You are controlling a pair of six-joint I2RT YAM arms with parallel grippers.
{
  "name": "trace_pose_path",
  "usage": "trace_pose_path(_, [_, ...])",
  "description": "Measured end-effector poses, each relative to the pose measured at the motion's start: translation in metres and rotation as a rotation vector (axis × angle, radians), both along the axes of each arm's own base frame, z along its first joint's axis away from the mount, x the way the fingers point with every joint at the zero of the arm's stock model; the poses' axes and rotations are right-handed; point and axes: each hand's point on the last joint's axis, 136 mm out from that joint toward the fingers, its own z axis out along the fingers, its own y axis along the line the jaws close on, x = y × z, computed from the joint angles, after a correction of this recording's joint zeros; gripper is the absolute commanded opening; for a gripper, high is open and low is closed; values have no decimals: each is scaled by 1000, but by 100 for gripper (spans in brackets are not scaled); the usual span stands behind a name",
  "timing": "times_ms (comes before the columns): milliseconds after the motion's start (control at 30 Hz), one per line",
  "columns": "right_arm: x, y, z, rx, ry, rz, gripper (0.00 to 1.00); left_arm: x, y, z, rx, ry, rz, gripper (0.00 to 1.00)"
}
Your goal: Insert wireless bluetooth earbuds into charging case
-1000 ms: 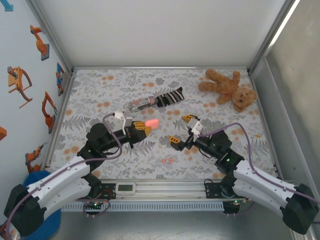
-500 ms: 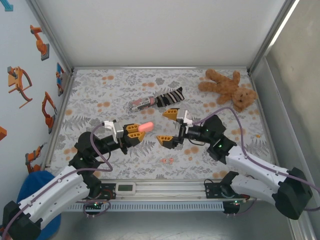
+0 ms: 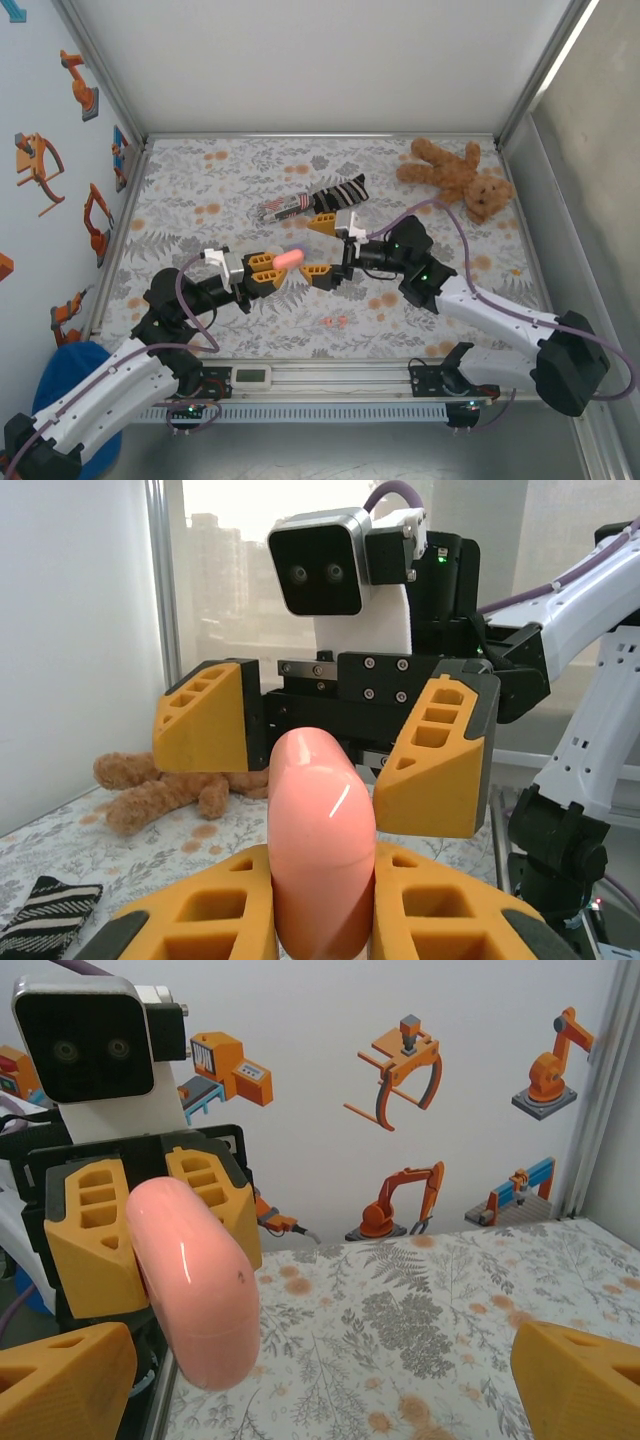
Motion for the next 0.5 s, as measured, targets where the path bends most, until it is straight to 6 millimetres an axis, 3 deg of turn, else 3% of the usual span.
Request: trace_pose_path(500, [5, 6, 4, -6, -11, -2, 88, 1, 0, -5, 17, 6, 10, 0])
